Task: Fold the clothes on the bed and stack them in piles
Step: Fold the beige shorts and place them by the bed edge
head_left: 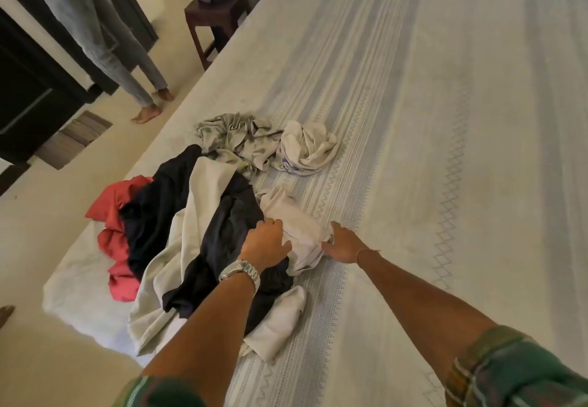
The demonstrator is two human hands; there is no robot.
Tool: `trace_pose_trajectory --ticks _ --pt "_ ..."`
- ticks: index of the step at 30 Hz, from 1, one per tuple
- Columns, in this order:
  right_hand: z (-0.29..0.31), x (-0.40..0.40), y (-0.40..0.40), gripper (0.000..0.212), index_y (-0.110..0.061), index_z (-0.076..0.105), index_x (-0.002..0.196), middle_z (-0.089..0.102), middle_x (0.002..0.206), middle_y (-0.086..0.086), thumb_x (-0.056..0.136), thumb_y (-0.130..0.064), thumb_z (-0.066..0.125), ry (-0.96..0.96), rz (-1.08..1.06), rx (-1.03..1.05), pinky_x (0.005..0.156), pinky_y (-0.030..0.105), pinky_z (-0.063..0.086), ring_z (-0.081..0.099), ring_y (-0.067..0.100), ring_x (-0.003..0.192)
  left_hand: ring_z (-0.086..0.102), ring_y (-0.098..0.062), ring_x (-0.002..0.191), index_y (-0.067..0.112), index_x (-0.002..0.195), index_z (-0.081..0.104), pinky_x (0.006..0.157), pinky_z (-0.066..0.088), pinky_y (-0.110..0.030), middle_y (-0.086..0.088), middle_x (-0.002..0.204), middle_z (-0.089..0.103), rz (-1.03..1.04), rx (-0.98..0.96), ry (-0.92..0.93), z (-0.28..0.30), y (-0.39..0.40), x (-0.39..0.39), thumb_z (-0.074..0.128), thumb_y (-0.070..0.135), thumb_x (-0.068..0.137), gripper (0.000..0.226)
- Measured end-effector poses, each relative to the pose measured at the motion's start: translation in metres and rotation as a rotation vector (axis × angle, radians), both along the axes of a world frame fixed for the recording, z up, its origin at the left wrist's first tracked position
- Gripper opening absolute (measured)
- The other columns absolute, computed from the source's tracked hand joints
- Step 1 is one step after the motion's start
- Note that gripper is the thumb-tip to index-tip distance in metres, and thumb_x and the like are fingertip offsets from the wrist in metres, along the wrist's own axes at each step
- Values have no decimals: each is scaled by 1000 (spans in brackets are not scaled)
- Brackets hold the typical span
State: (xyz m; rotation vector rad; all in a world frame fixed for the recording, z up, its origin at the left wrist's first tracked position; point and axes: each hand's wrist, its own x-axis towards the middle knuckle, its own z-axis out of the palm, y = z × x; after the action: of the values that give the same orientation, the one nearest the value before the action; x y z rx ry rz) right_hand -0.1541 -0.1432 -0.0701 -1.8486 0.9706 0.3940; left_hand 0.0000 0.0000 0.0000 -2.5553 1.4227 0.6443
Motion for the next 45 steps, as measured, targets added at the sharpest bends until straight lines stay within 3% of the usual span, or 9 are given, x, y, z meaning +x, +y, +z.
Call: trace_pose_trajectory --ticks 3,8,11,16,27,31,34,41,45 --pt "-17 10 8 92 -7 5 162 32 163 14 99 -40 63 -19 -167 68 114 37 35 37 35 146 50 -32 124 8 136 44 99 48 -45 -13 136 52 -32 16 -4 -13 -3 0 51 43 101 51" --pt "-44 23 16 42 0 63 124 67 121 16 98 -32 64 38 -46 -54 78 26 41 63 34 115 50 -31 124 8 136 45 100 47 -45 -13 136 52 -36 24 22 -28 3 1 52 41 100 49" --pt "-53 25 21 46 -6 59 126 62 122 15 95 -39 67 51 20 -94 78 28 41 62 33 111 50 -31 124 8 138 45 100 47 -44 -13 138 51 -20 24 39 -32 8 5 52 41 100 51" --pt "-38 34 30 11 -14 48 113 61 104 9 107 -21 43 -140 -39 -52 63 28 38 54 22 87 50 -30 124 9 137 46 99 48 -43 -12 136 53 7 1 51 -34 9 13 58 44 96 56" --pt "132 64 -12 27 -14 44 92 41 76 -3 111 -29 34 -688 -480 -164 63 29 35 41 5 65 49 -31 121 21 120 54 101 40 -48 -5 126 59 46 -106 -186 40 -23 7 59 80 74 75" --pt "205 66 -37 29 -18 44 83 36 73 -5 110 -25 41 -856 -515 -153 56 16 32 34 -1 54 41 -33 132 23 129 59 107 37 -48 -9 134 56 -48 82 -306 82 -30 21 69 74 73 77" --pt "258 61 -52 33 -19 47 79 40 73 -2 108 -34 47 -944 -524 -133 67 24 37 40 6 67 42 -33 132 21 127 59 107 39 -48 -9 135 54 -49 127 -324 109 -30 23 77 64 73 71" --pt "359 41 -71 40 -17 50 65 47 61 -2 95 -36 69 -1002 -626 -132 63 27 44 45 10 60 58 -24 102 11 130 46 82 48 -33 -5 117 58 17 -777 179 213 -88 -12 86 59 66 89" --pt "413 11 -78 32 -12 64 75 59 71 4 88 -37 78 -947 -556 -223 68 33 51 55 15 67 54 -15 74 17 108 39 58 37 -28 2 92 57 -73 -955 233 290 -124 -41 90 41 67 70"
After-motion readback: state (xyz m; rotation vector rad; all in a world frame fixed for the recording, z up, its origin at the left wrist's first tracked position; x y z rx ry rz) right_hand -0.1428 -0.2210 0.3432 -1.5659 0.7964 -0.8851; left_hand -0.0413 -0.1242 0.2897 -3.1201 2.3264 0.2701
